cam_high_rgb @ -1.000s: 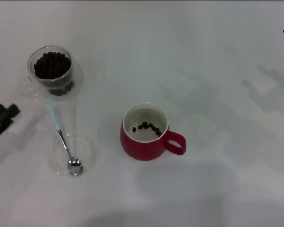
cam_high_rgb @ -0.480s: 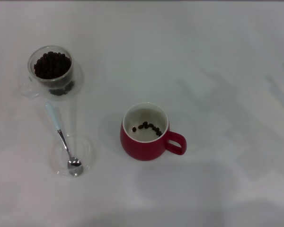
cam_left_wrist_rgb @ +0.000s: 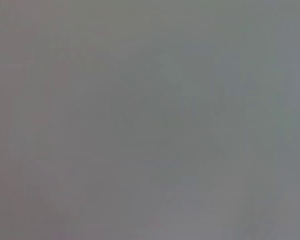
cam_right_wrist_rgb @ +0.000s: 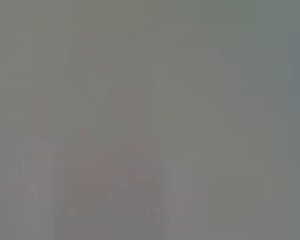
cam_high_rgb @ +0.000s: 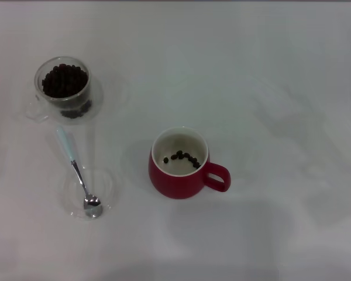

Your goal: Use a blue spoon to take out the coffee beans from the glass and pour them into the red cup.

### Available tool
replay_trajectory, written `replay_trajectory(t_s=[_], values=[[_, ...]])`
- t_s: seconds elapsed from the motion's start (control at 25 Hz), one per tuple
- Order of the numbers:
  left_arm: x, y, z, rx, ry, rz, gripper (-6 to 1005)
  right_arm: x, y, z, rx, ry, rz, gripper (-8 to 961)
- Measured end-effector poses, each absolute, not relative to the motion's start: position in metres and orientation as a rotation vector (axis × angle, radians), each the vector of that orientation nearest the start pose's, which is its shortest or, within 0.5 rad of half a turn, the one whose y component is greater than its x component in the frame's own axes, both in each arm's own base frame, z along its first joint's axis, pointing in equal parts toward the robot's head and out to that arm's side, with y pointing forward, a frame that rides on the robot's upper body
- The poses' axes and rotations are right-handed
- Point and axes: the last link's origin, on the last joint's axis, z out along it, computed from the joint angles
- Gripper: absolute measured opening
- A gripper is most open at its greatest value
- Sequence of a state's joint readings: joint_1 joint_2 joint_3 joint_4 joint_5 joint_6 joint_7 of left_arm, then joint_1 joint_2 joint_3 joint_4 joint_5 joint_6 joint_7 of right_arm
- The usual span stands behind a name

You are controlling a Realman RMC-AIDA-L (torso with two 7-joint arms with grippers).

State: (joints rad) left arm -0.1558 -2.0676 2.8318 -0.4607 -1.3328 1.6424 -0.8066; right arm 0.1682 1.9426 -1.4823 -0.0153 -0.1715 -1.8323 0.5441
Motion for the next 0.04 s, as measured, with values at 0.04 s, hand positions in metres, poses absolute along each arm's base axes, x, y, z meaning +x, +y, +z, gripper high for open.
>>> replay_trajectory(t_s=[0.04], values=[[-0.4183, 0.1841, 0.1111, -1.465, -0.591, -0.753, 561, 0.3641, 0.2051, 0.0742, -1.594, 0.37, 1.063, 695]])
